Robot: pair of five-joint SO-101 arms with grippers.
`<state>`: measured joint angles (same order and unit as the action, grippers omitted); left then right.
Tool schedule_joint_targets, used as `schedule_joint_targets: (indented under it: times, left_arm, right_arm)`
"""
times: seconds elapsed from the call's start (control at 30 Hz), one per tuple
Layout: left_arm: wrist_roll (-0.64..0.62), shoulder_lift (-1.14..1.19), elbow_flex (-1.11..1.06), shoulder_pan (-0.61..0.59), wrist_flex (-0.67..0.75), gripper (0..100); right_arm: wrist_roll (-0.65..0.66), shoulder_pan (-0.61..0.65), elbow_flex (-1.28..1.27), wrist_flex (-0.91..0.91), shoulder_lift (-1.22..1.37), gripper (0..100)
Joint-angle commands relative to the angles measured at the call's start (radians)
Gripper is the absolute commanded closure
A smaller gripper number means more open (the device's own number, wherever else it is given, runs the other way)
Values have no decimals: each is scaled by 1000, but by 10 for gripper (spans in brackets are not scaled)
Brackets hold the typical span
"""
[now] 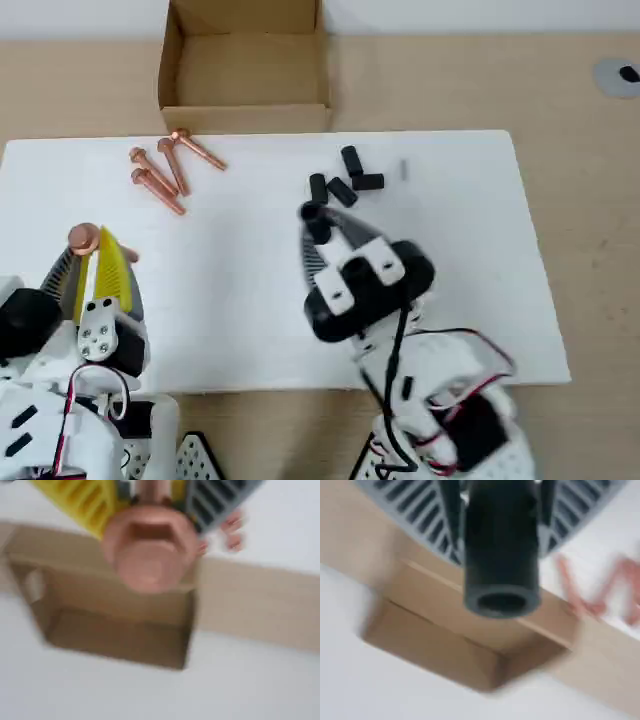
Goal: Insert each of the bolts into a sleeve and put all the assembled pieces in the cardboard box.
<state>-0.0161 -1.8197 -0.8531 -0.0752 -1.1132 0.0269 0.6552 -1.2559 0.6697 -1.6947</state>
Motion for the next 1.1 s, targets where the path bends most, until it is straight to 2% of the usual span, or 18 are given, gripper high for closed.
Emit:
schedule_joint_targets:
  times: [0.0,0.13,0.27,0.4,0.57,0.77,0.93,1.07]
  left_arm:
    - [-44,-1,34,68,78,995]
    - [-43,-1,32,150,109,995]
    - [-43,-4,44,218,109,995]
    - [-43,-4,110,290,106,995]
    - [-35,-2,184,439,71,996]
    - [51,-4,121,624,-12,996]
    - [86,-5,43,635,12,996]
    - [207,-5,-18,598,80,996]
  right_arm:
    - [-117,108,-243,-221,-116,988]
    - [-132,208,-426,-298,-205,988]
    - [-129,283,-432,-305,-208,988]
    - [-130,298,-432,-301,-205,988]
    - [-138,312,-433,-299,-205,988]
    - [-189,312,-433,-301,-205,988]
    - [-196,312,-433,-301,-205,988]
    - [-195,312,-433,-304,-206,988]
